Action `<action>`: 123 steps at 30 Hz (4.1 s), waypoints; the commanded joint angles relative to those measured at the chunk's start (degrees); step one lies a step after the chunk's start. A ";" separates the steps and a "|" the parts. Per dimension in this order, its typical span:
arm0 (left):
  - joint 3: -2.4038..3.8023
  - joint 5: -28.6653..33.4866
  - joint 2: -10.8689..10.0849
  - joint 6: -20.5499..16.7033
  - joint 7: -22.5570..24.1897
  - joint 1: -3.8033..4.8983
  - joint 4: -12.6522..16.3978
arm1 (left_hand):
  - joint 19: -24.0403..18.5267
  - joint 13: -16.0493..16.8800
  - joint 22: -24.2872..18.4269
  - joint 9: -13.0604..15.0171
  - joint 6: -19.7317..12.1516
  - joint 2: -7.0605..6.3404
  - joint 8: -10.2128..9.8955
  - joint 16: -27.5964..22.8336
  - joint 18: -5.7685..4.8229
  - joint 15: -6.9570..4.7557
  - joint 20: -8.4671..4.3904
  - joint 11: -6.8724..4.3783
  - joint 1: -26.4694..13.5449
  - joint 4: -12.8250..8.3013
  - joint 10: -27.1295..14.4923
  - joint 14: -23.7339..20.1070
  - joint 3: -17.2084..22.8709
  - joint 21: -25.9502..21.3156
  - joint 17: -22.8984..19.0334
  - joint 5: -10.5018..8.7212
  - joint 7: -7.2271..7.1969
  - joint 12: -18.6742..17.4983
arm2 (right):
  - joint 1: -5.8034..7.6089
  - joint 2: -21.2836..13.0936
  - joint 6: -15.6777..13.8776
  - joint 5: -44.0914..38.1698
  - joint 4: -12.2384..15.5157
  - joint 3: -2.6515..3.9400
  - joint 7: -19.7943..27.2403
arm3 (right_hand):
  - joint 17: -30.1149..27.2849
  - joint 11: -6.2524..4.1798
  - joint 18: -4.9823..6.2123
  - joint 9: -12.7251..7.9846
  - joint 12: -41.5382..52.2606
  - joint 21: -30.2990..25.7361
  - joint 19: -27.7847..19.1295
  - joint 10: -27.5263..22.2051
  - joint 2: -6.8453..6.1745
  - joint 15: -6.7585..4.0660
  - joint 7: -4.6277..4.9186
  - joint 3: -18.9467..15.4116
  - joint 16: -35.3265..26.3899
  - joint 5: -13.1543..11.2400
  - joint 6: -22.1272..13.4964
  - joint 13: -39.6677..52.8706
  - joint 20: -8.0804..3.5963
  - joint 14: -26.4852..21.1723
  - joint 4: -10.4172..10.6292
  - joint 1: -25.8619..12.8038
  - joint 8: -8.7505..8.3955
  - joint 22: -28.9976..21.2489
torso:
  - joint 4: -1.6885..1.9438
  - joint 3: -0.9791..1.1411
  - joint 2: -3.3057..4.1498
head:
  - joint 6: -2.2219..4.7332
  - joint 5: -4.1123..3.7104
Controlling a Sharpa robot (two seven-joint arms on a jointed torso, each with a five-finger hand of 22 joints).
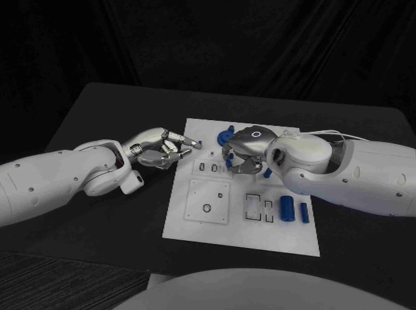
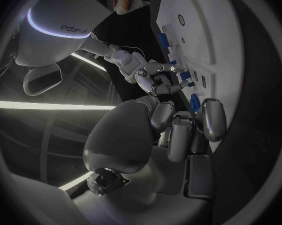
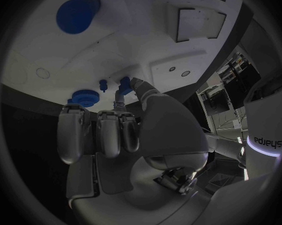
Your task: Assemble the parts on the task board
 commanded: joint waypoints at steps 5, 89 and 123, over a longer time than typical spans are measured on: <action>0.04 0.22 0.19 0.98 0.13 -0.01 -0.01 | -0.38 24.98 -0.09 0.06 0.43 0.08 0.39 0.15 0.73 0.07 0.07 -2.73 -0.41 0.06 5.13 6.05 -0.22 -0.23 15.06 -0.42 -0.14 15.01 | -0.14 -0.03 0.47 -0.46 0.06 0.02 -0.51 | 9.37 0.54 0.45 -1.22 0.14 -0.39 1.70 6.10 -0.18 0.50 0.31 -1.11 -0.20 -3.41 -1.95 15.08 0.45 4.96 -0.11 -0.55 -2.12 12.10 | -0.01 0.00 0.02 | -0.01 0.01; 0.11 -12.82 24.20 20.62 -64.25 12.52 -9.39 | 9.71 29.10 8.22 29.06 24.84 8.43 19.76 0.15 -0.97 -4.19 -4.08 -7.15 -22.49 0.57 9.86 6.05 -28.38 0.83 15.06 -23.96 -5.90 17.09 | 1.08 -21.43 -29.14 26.24 7.24 -0.01 12.60 | 9.06 -0.67 -0.33 13.69 0.14 3.18 3.17 6.10 6.67 -0.49 -2.37 -8.35 -0.03 -6.59 0.72 15.08 -0.41 4.96 12.88 -8.52 21.01 13.16 | -6.21 4.43 -5.32 | -0.01 -0.76; 0.10 -12.82 26.47 21.89 -64.26 9.59 -13.67 | 9.29 29.10 8.04 24.57 24.71 8.18 9.42 0.15 -0.77 -3.07 -3.08 -5.78 -20.21 -0.17 9.86 6.05 -26.04 -0.32 15.06 -20.89 -4.23 17.09 | 0.54 -19.91 -28.89 26.24 6.77 -0.01 12.75 | 8.91 -0.63 -0.27 13.64 0.14 2.96 3.06 6.10 7.54 -0.48 -2.31 -8.06 -0.08 -6.01 0.82 15.08 -0.44 4.95 13.24 -8.86 20.80 13.07 | -6.24 4.07 -6.24 | -0.01 -0.81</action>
